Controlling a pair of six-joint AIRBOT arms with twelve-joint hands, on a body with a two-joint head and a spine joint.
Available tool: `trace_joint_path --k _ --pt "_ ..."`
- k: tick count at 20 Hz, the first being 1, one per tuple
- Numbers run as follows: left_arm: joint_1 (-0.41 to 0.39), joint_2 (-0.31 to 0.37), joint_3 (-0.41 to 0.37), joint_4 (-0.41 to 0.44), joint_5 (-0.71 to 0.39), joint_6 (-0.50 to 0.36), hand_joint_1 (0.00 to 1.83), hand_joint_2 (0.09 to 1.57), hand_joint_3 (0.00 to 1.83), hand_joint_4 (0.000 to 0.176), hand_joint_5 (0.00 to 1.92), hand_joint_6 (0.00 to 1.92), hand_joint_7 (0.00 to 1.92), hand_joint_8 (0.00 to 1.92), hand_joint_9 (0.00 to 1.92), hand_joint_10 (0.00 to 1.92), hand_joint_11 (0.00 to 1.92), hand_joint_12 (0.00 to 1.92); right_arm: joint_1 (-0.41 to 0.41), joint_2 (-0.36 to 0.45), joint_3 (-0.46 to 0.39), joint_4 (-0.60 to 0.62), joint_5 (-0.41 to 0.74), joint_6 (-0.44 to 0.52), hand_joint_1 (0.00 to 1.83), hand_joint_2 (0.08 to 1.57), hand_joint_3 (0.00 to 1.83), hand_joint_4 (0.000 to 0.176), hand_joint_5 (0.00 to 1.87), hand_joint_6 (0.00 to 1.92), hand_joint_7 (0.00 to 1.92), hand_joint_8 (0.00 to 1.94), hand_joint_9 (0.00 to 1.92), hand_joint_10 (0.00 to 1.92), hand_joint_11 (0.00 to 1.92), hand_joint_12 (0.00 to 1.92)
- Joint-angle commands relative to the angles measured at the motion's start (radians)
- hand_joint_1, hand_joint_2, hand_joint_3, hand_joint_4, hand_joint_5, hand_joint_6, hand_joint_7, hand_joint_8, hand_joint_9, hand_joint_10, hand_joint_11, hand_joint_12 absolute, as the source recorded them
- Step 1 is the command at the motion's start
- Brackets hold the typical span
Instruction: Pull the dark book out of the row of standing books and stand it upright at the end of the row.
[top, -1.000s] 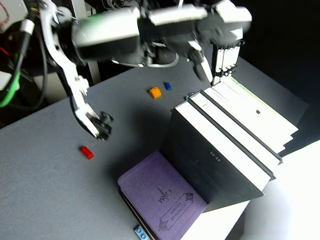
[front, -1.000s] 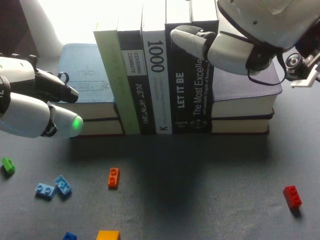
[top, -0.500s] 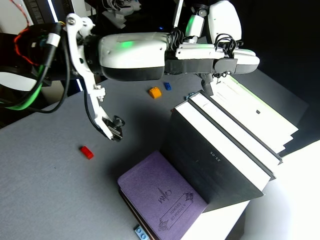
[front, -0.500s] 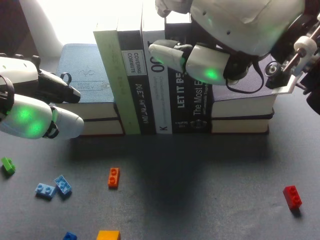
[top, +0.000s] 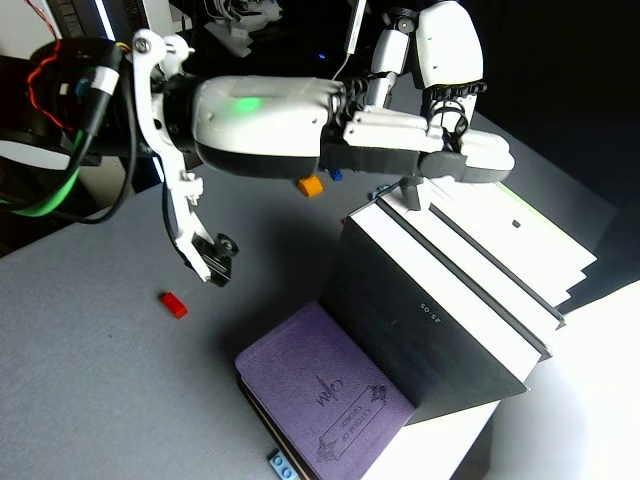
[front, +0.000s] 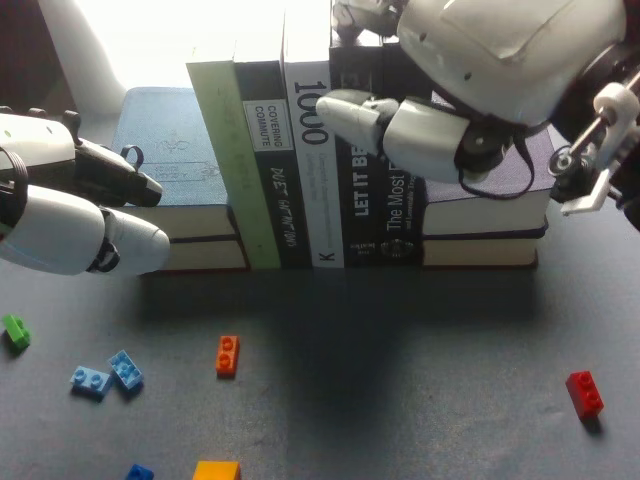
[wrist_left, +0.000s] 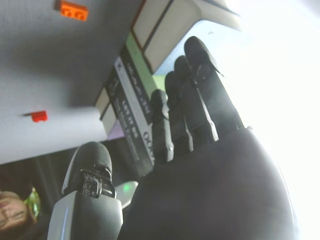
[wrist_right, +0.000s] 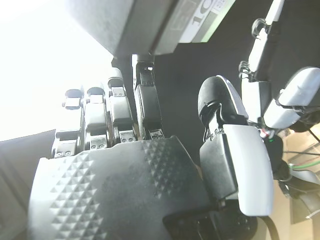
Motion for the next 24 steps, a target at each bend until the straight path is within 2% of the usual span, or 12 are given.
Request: trace_joint_path --k 1,2,4,6,9,10,13,16,18,21,23,24 --pt "-0.015 0.006 0.006 0.024 -0.072 -0.003 0.14 1.29 0.0 0.03 0.31 0.0 0.37 0.01 0.43 0.01 0.53 0.01 0.004 0.013 -0.013 -0.03 0.098 -0.007 0.07 1.29 0.0 0.0 0.62 0.7 0.18 0.01 0.0 0.0 0.0 0.0" --pt "-0.014 0.006 0.008 0.025 -0.072 -0.003 0.16 1.29 0.0 0.024 0.31 0.0 0.37 0.01 0.44 0.01 0.53 0.01 0.001 0.016 -0.025 -0.014 0.095 -0.023 0.07 1.29 0.0 0.0 0.63 0.7 0.18 0.01 0.0 0.0 0.0 0.0" --pt "-0.013 0.007 0.01 0.025 -0.071 0.0 0.11 1.29 0.0 0.052 0.29 0.0 0.35 0.0 0.41 0.0 0.51 0.01 -0.003 0.023 -0.048 0.021 0.088 -0.04 0.01 1.29 0.0 0.0 0.6 0.7 0.16 0.0 0.0 0.0 0.0 0.0" --pt "-0.015 0.006 0.008 0.024 -0.072 0.0 0.14 1.3 0.0 0.032 0.3 0.01 0.36 0.01 0.43 0.01 0.53 0.01 -0.009 0.031 -0.072 0.039 0.08 -0.055 0.05 1.29 0.0 0.0 0.62 0.71 0.17 0.01 0.0 0.0 0.0 0.0" --pt "-0.014 0.007 0.008 0.024 -0.07 0.0 0.11 1.29 0.0 0.057 0.3 0.0 0.38 0.01 0.44 0.01 0.52 0.01 -0.023 0.045 -0.112 0.093 0.064 -0.088 0.02 1.29 0.0 0.0 0.59 0.71 0.16 0.0 0.0 0.0 0.0 0.0" --pt "-0.013 0.007 0.007 0.024 -0.067 0.0 0.13 1.29 0.0 0.037 0.3 0.0 0.37 0.0 0.44 0.0 0.53 0.01 -0.033 0.052 -0.131 0.106 0.064 -0.104 0.08 1.29 0.0 0.0 0.62 0.72 0.18 0.01 0.0 0.0 0.0 0.0" --pt "-0.011 0.007 0.007 0.024 -0.065 0.0 0.11 1.28 0.0 0.048 0.3 0.0 0.37 0.0 0.44 0.0 0.53 0.01 -0.06 0.071 -0.184 0.12 0.088 -0.132 0.02 1.29 0.0 0.0 0.57 0.76 0.16 0.0 0.0 0.0 0.0 0.0" --pt "-0.009 0.007 0.008 0.024 -0.062 0.0 0.13 1.29 0.0 0.033 0.29 0.0 0.36 0.0 0.44 0.0 0.53 0.01 -0.084 0.096 -0.273 0.143 0.14 -0.194 0.08 1.29 0.0 0.0 0.62 0.72 0.18 0.0 0.0 0.0 0.0 0.0" --pt "-0.008 0.008 0.009 0.024 -0.062 0.0 0.13 1.28 0.0 0.056 0.31 0.01 0.39 0.01 0.45 0.01 0.55 0.01 -0.093 0.109 -0.313 0.163 0.149 -0.213 0.03 1.29 0.0 0.0 0.59 0.71 0.16 0.0 0.0 0.0 0.0 0.0" --pt "-0.008 0.008 0.009 0.024 -0.061 0.0 0.12 1.28 0.0 0.033 0.29 0.0 0.36 0.0 0.44 0.0 0.53 0.0 -0.103 0.122 -0.354 0.164 0.155 -0.236 0.05 1.29 0.0 0.0 0.64 0.7 0.19 0.01 0.0 0.0 0.0 0.0" --pt "-0.008 0.008 0.009 0.024 -0.061 0.001 0.1 1.29 0.0 0.044 0.29 0.0 0.36 0.0 0.42 0.0 0.52 0.0 -0.109 0.129 -0.379 0.175 0.156 -0.257 0.0 1.29 0.0 0.0 0.6 0.69 0.16 0.0 0.0 0.0 0.0 0.0" --pt "-0.008 0.008 0.01 0.024 -0.06 0.003 0.1 1.29 0.0 0.039 0.3 0.0 0.37 0.0 0.43 0.0 0.52 0.0 -0.116 0.134 -0.399 0.202 0.153 -0.283 0.01 1.29 0.0 0.0 0.62 0.69 0.19 0.02 0.0 0.0 0.0 0.0"
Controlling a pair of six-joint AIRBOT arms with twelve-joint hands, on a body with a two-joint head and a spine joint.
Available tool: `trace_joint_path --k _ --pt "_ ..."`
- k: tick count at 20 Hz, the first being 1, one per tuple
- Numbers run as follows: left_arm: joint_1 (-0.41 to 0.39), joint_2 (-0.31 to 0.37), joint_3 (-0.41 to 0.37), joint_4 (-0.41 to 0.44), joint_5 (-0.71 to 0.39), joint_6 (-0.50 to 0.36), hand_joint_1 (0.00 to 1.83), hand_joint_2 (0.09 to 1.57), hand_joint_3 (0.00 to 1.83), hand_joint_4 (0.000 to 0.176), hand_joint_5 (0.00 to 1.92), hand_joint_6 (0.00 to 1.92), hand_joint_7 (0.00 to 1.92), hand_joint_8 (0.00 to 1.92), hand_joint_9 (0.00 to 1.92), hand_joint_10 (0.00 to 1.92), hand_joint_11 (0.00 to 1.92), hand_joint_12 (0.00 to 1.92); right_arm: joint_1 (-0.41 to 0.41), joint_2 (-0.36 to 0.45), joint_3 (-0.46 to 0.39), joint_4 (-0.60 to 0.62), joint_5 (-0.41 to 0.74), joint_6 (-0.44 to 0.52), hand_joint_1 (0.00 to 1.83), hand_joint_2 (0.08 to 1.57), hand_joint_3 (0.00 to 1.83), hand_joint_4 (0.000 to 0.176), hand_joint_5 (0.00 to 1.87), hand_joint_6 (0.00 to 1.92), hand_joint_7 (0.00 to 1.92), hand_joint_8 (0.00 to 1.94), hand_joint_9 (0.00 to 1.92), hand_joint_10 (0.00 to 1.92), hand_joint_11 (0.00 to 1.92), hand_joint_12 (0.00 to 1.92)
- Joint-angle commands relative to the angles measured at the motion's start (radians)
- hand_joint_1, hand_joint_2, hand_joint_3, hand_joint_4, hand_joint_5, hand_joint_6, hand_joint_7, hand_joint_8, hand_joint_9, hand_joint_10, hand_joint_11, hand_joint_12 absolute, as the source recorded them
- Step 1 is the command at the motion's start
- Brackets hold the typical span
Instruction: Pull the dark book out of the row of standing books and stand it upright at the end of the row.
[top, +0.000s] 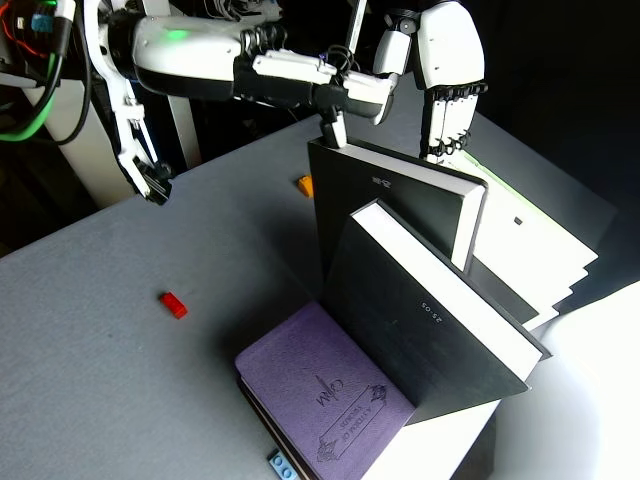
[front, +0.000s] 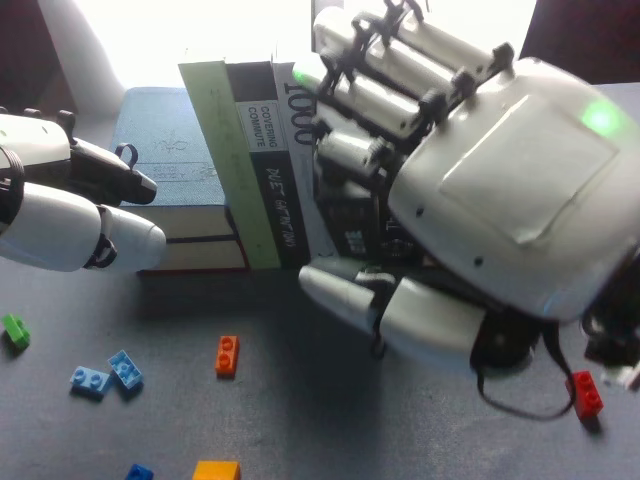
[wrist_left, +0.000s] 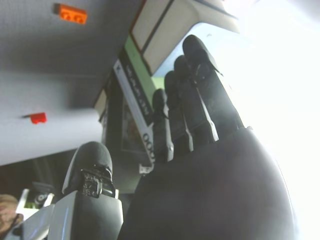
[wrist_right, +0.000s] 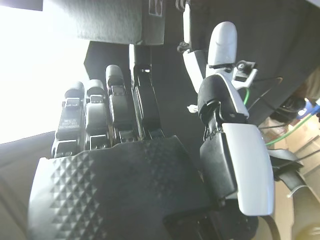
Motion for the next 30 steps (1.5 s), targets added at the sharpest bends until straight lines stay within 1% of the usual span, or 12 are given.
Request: trace_joint_path --k 1,4,9,12,13,18,21,23,25,26,27,30 --pt "-0.008 0.008 0.004 0.024 -0.067 0.001 0.11 1.29 0.0 0.035 0.3 0.0 0.37 0.0 0.44 0.0 0.53 0.0 -0.004 0.01 -0.014 -0.021 0.052 -0.016 0.03 1.29 0.0 0.0 0.64 0.69 0.21 0.02 0.0 0.0 0.0 0.0" --pt "-0.008 0.008 0.004 0.024 -0.067 0.006 0.16 1.28 0.0 0.051 0.31 0.01 0.38 0.0 0.43 0.0 0.53 0.01 -0.031 0.021 -0.058 0.006 0.056 -0.05 0.0 1.29 0.0 0.0 0.6 0.68 0.19 0.01 0.0 0.0 0.0 0.0" --pt "-0.009 0.008 0.002 0.024 -0.067 0.008 0.11 1.29 0.0 0.038 0.29 0.0 0.36 0.0 0.44 0.01 0.54 0.01 -0.053 0.03 -0.111 0.059 0.052 -0.091 0.09 1.28 0.0 0.0 0.66 0.65 0.23 0.01 0.0 0.0 0.0 0.0" --pt "-0.009 0.008 0.002 0.024 -0.067 0.014 0.13 1.28 0.0 0.047 0.32 0.01 0.37 0.0 0.43 0.0 0.53 0.0 -0.078 0.036 -0.126 0.072 0.043 -0.107 0.03 1.29 0.0 0.0 0.6 0.67 0.2 0.0 0.0 0.0 0.0 0.0" --pt "-0.009 0.008 0.002 0.024 -0.067 0.017 0.13 1.29 0.0 0.051 0.31 0.0 0.36 0.0 0.43 0.0 0.52 0.0 -0.084 0.037 -0.127 0.079 0.038 -0.112 0.02 1.29 0.0 0.0 0.58 0.66 0.19 0.0 0.0 0.0 0.0 0.0" --pt "-0.009 0.008 0.002 0.024 -0.067 0.026 0.12 1.29 0.0 0.03 0.3 0.0 0.35 0.0 0.43 0.0 0.53 0.0 -0.107 0.043 -0.127 0.121 0.007 -0.129 0.14 1.27 0.0 0.0 0.68 0.6 0.23 0.0 0.0 0.0 0.0 0.0" --pt "-0.009 0.008 0.002 0.024 -0.078 0.026 0.17 1.27 0.0 0.045 0.34 0.01 0.39 0.01 0.46 0.01 0.55 0.01 -0.126 0.044 -0.116 0.153 -0.018 -0.133 0.05 1.28 0.0 0.0 0.63 0.66 0.23 0.01 0.0 0.0 0.0 0.0" --pt "-0.009 0.007 0.001 0.024 -0.081 0.026 0.14 1.29 0.0 0.038 0.31 0.0 0.36 0.0 0.44 0.0 0.54 0.0 -0.138 0.044 -0.104 0.157 -0.032 -0.126 0.1 1.28 0.0 0.0 0.66 0.66 0.23 0.01 0.0 0.0 0.0 0.0" --pt "-0.009 0.007 0.001 0.026 -0.081 0.027 0.08 1.29 0.0 0.05 0.3 0.01 0.35 0.0 0.43 0.0 0.53 0.0 -0.152 0.044 -0.088 0.159 -0.048 -0.112 0.05 1.28 0.0 0.0 0.62 0.66 0.22 0.0 0.0 0.0 0.0 0.0" --pt "-0.009 0.007 0.001 0.027 -0.081 0.037 0.08 1.29 0.0 0.05 0.31 0.01 0.36 0.0 0.43 0.0 0.54 0.0 -0.159 0.044 -0.083 0.159 -0.056 -0.105 0.03 1.29 0.0 0.0 0.61 0.66 0.21 0.0 0.0 0.0 0.0 0.0" --pt "-0.011 0.007 0.001 0.027 -0.081 0.047 0.1 1.29 0.0 0.038 0.3 0.01 0.36 0.0 0.43 0.0 0.54 0.01 -0.166 0.043 -0.079 0.159 -0.064 -0.099 0.08 1.28 0.0 0.0 0.64 0.66 0.23 0.01 0.0 0.0 0.0 0.0" --pt "-0.014 0.007 0.001 0.03 -0.067 0.052 0.16 1.28 0.0 0.041 0.32 0.01 0.37 0.01 0.43 0.0 0.54 0.0 -0.192 0.043 -0.074 0.159 -0.069 -0.095 0.05 1.28 0.0 0.0 0.63 0.66 0.23 0.0 0.0 0.0 0.0 0.0"
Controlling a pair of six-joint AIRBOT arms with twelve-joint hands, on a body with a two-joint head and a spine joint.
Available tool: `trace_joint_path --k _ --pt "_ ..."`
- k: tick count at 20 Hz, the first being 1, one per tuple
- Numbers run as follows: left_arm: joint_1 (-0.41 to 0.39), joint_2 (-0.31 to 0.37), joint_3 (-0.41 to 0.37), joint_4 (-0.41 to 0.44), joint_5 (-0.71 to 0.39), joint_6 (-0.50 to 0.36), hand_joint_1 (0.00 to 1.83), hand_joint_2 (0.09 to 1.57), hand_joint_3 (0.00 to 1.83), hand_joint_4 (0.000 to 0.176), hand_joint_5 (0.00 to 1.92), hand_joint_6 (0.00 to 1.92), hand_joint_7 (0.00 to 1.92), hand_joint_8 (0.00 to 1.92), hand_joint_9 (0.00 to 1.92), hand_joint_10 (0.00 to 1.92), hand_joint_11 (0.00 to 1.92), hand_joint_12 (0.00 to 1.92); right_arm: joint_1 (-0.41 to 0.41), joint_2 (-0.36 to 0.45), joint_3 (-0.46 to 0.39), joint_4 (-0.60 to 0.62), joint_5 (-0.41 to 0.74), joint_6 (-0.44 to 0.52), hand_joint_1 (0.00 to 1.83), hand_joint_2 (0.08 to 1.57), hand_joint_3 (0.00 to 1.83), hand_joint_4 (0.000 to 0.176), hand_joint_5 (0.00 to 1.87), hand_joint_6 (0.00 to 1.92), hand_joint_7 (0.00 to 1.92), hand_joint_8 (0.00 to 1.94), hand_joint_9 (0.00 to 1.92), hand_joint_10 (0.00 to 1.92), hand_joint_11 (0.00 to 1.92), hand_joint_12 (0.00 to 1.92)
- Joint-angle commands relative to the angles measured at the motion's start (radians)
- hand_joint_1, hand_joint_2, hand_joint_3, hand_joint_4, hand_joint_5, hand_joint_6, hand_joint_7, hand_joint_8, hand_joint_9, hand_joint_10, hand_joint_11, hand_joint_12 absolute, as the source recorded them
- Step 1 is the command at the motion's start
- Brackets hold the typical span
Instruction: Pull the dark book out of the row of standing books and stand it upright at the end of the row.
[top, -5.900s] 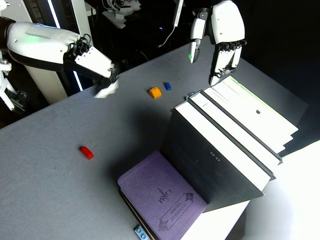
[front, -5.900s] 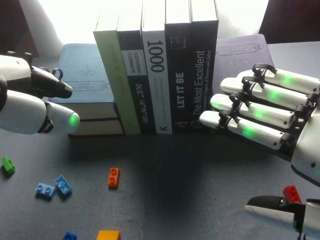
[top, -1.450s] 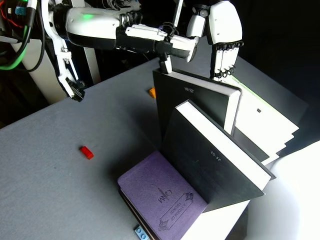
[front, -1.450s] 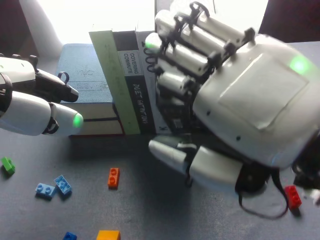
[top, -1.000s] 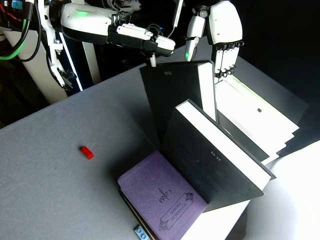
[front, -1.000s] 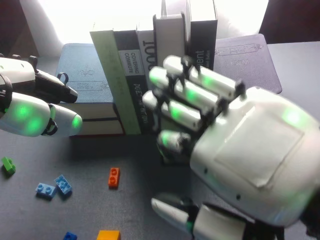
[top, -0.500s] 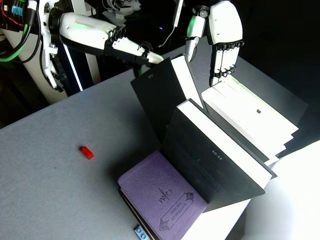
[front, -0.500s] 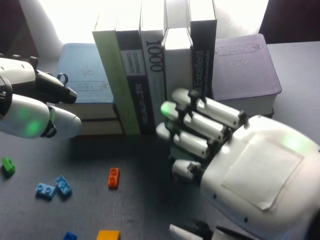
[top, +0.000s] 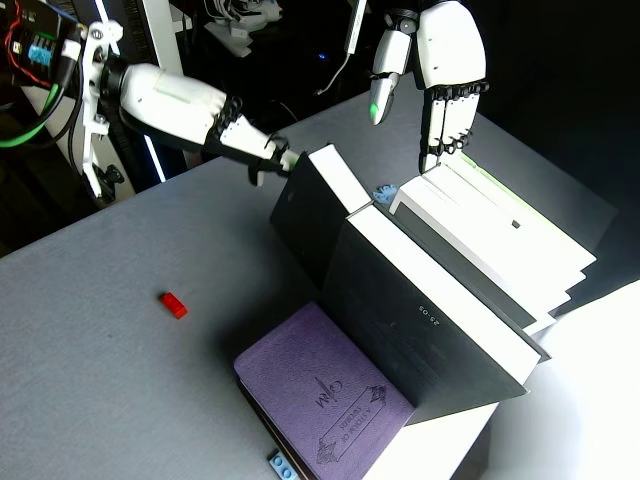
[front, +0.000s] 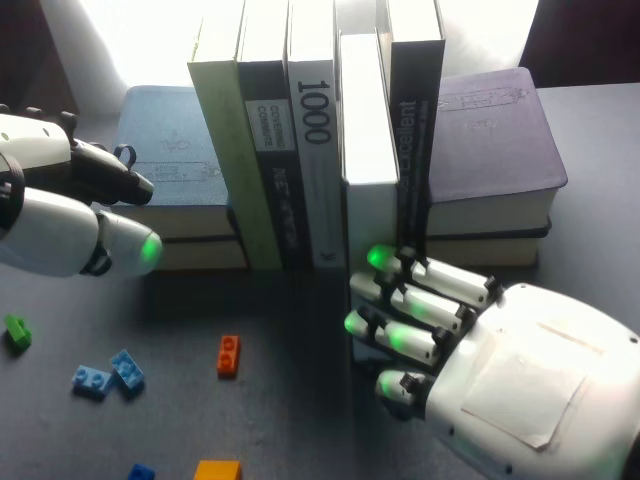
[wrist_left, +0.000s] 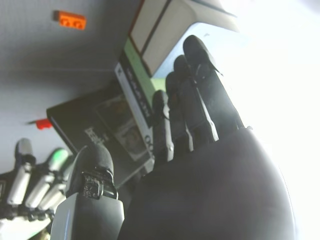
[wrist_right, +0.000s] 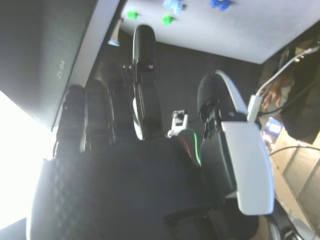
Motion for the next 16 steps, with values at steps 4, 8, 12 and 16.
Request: trace_joint_path --k 4,8,12,16 --pt "-0.014 0.007 -0.001 0.027 -0.055 -0.018 0.11 1.29 0.0 0.04 0.31 0.0 0.38 0.0 0.44 0.0 0.55 0.01 -0.004 0.008 -0.005 -0.033 0.083 0.015 0.06 1.28 0.0 0.0 0.63 0.66 0.22 0.01 0.0 0.0 0.0 0.0" --pt "-0.015 0.007 -0.002 0.03 -0.035 -0.029 0.15 1.28 0.0 0.039 0.33 0.01 0.38 0.0 0.44 0.0 0.53 0.0 -0.031 0.027 -0.051 -0.033 0.144 0.014 0.02 1.29 0.0 0.0 0.6 0.68 0.21 0.01 0.0 0.0 0.0 0.0" --pt "-0.016 0.007 -0.002 0.03 -0.034 -0.029 0.12 1.28 0.0 0.048 0.32 0.01 0.38 0.01 0.44 0.0 0.55 0.01 -0.048 0.047 -0.099 -0.032 0.161 0.005 0.07 1.28 0.0 0.0 0.65 0.61 0.23 0.0 0.0 0.0 0.0 0.0" --pt "-0.016 0.007 -0.002 0.03 -0.034 -0.03 0.12 1.29 0.0 0.043 0.31 0.0 0.36 0.0 0.44 0.0 0.54 0.0 -0.035 0.067 -0.116 0.005 0.174 -0.01 0.05 1.29 0.0 0.0 0.64 0.6 0.23 0.0 0.0 0.0 0.0 0.0"
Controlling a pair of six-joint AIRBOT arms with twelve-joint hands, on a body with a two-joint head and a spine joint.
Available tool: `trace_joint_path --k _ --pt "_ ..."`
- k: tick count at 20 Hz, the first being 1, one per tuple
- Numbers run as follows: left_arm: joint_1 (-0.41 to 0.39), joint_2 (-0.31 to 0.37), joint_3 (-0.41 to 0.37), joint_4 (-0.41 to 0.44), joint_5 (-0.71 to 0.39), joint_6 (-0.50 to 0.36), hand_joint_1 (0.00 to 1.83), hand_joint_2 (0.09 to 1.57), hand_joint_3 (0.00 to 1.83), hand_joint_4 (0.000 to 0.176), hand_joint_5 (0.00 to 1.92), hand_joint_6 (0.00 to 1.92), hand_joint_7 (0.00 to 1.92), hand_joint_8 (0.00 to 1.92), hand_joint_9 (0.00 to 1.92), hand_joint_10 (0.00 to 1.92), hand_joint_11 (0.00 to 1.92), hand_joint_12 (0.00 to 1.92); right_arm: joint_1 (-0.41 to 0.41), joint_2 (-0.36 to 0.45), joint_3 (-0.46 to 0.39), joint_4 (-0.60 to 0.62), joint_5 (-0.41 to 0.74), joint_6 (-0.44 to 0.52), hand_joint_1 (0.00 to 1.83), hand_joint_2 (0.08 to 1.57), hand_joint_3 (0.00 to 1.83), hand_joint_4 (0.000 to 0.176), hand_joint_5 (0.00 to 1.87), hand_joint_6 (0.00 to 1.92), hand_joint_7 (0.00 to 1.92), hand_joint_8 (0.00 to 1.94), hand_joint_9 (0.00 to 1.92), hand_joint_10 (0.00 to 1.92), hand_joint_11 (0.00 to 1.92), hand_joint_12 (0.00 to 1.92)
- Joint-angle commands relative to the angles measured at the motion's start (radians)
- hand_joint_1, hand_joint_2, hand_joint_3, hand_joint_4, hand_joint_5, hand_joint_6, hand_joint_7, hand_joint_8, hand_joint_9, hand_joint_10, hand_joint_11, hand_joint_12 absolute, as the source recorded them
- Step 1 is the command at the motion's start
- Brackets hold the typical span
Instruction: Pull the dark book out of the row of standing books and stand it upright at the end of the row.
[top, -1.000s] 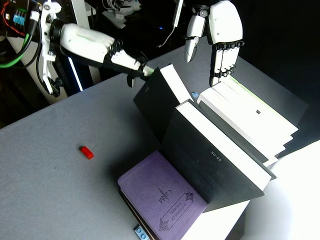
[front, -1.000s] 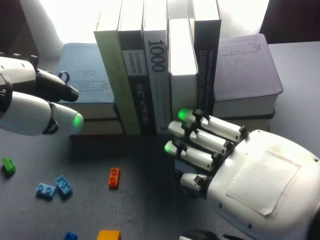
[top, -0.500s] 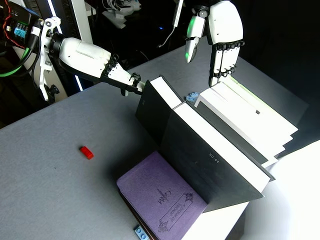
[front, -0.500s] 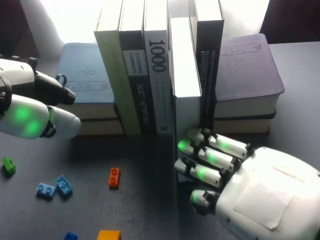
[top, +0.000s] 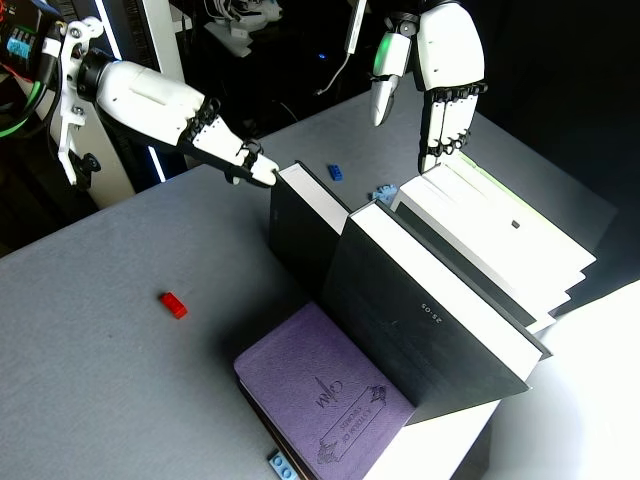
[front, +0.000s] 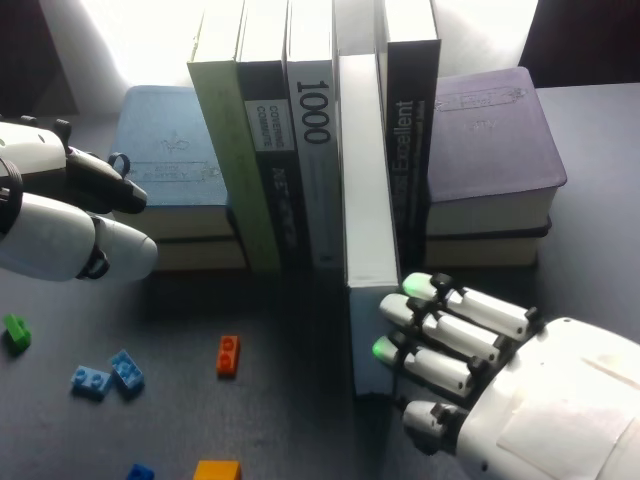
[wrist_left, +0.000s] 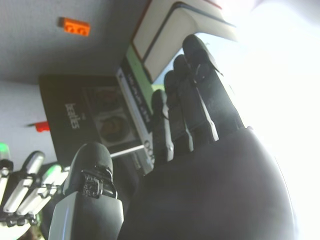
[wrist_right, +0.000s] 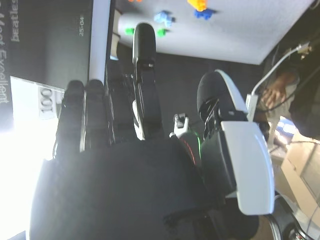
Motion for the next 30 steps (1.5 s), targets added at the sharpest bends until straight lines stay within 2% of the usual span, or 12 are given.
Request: trace_joint_path --k 1,11,13,17,19,21,22,24,25,26,27,30 --pt "-0.016 0.007 -0.002 0.028 -0.065 -0.007 0.12 1.28 0.0 0.048 0.32 0.01 0.38 0.01 0.45 0.01 0.55 0.01 0.015 0.013 -0.009 -0.047 0.086 -0.008 0.02 1.29 0.0 0.0 0.64 0.6 0.23 0.01 0.0 0.0 0.0 0.0" --pt "-0.014 0.007 -0.002 0.028 -0.065 -0.012 0.05 1.3 0.01 0.036 0.29 0.0 0.38 0.0 0.46 0.0 0.56 0.01 0.07 0.086 -0.045 -0.047 0.103 -0.026 0.16 1.27 0.0 0.0 0.68 0.57 0.3 0.02 0.05 0.02 0.0 0.0" --pt "-0.014 0.007 -0.002 0.028 -0.065 -0.012 0.11 1.28 0.0 0.051 0.34 0.01 0.43 0.01 0.48 0.0 0.57 0.01 0.088 0.097 -0.048 -0.046 0.118 -0.024 0.08 1.28 0.0 0.0 0.6 0.61 0.31 0.01 0.07 0.03 0.0 0.0" --pt "-0.014 0.007 -0.001 0.028 -0.065 -0.012 0.1 1.3 0.0 0.037 0.31 0.01 0.42 0.0 0.47 0.0 0.57 0.01 0.153 0.144 -0.041 0.121 0.141 -0.078 0.09 1.27 0.0 0.0 0.59 0.61 0.34 0.02 0.11 0.05 0.02 0.02" --pt "-0.014 0.007 -0.001 0.028 -0.065 -0.012 0.09 1.3 0.0 0.033 0.32 0.0 0.44 0.01 0.5 0.01 0.58 0.01 0.145 0.174 -0.033 0.126 0.142 -0.079 0.1 1.27 0.0 0.0 0.61 0.61 0.37 0.01 0.14 0.08 0.01 0.27" --pt "-0.014 0.007 -0.001 0.028 -0.065 -0.012 0.09 1.29 0.0 0.038 0.35 0.01 0.49 0.02 0.52 0.01 0.6 0.02 0.143 0.211 -0.032 0.128 0.126 -0.078 0.1 1.25 0.0 0.0 0.62 0.59 0.47 0.02 0.17 0.5 0.0 1.12" --pt "-0.015 0.007 -0.001 0.029 -0.065 -0.012 0.09 1.29 0.0 0.038 0.35 0.01 0.49 0.02 0.52 0.01 0.6 0.02 0.143 0.227 -0.032 0.129 0.114 -0.074 0.1 1.25 0.0 0.0 0.62 0.59 0.47 0.02 0.17 0.5 0.0 1.12" --pt "-0.016 0.007 -0.002 0.031 -0.065 -0.012 0.11 1.3 0.0 0.029 0.4 0.01 0.57 0.01 0.63 0.02 0.69 0.05 0.143 0.252 -0.032 0.137 0.1 -0.072 0.13 1.26 0.0 0.0 0.59 0.67 0.62 0.08 0.22 1.1 0.0 1.75" --pt "-0.016 0.007 -0.004 0.034 -0.062 -0.012 0.15 1.31 0.0 0.017 0.46 0.0 0.66 0.01 0.76 0.02 0.78 0.09 0.139 0.257 -0.032 0.137 0.098 -0.072 0.11 1.26 0.0 0.0 0.55 0.85 0.59 0.56 0.28 1.39 0.0 1.91" --pt "-0.017 0.007 -0.004 0.035 -0.059 -0.012 0.15 1.31 0.0 0.017 0.46 0.0 0.66 0.01 0.76 0.02 0.78 0.09 0.135 0.257 -0.031 0.137 0.098 -0.073 0.11 1.26 0.0 0.0 0.55 0.85 0.59 0.56 0.28 1.39 0.0 1.91" --pt "-0.017 0.007 -0.005 0.038 -0.058 -0.012 0.19 1.31 0.0 0.0 0.63 0.01 0.81 0.01 0.92 0.02 0.88 0.14 0.13 0.257 -0.031 0.137 0.097 -0.073 0.1 1.26 0.0 0.0 0.57 1.09 0.57 1.01 0.35 1.56 0.05 1.92" --pt "-0.016 0.007 -0.005 0.042 -0.052 -0.012 0.26 1.3 0.0 0.0 0.87 0.01 1.02 0.0 1.05 0.0 0.88 0.27 0.127 0.252 -0.031 0.138 0.088 -0.067 0.13 1.27 0.0 0.0 0.61 1.33 0.64 1.4 0.5 1.8 0.28 1.92"
